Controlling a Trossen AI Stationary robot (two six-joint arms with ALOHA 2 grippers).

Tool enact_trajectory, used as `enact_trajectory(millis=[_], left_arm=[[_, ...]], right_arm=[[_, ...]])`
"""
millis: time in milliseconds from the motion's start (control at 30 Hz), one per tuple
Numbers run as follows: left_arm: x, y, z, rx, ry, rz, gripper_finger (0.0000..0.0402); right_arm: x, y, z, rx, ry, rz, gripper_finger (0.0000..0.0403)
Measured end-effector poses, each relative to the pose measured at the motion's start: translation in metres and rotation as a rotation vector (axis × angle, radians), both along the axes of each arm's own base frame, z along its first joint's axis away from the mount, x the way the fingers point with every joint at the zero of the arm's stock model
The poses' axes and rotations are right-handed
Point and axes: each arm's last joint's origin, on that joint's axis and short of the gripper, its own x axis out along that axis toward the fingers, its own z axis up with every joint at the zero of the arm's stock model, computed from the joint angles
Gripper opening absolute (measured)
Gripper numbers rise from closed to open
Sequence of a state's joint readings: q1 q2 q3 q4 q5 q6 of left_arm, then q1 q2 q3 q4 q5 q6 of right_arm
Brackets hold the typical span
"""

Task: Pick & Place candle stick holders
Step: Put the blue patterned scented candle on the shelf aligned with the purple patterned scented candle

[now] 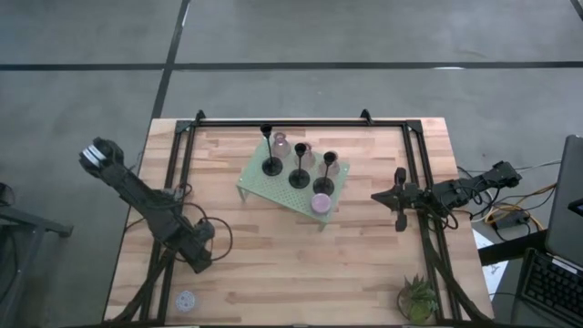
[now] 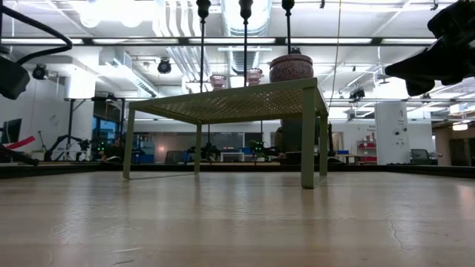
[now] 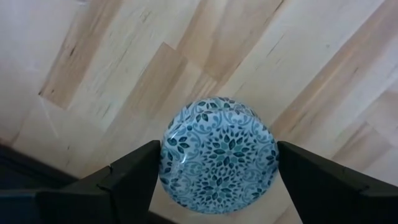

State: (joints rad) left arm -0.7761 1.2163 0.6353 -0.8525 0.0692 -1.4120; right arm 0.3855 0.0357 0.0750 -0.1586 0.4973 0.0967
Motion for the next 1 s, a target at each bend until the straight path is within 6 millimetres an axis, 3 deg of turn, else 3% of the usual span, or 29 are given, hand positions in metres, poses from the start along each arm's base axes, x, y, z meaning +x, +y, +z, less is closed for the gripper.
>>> enact_trajectory(millis=[1000], left_arm=[[0.0033,-0.0057,-0.0096,0.01,0.031,-0.013,0.0315]], right_arm=[[0.0,0.0,0.0,0.0,0.0,0.0,0.0008]])
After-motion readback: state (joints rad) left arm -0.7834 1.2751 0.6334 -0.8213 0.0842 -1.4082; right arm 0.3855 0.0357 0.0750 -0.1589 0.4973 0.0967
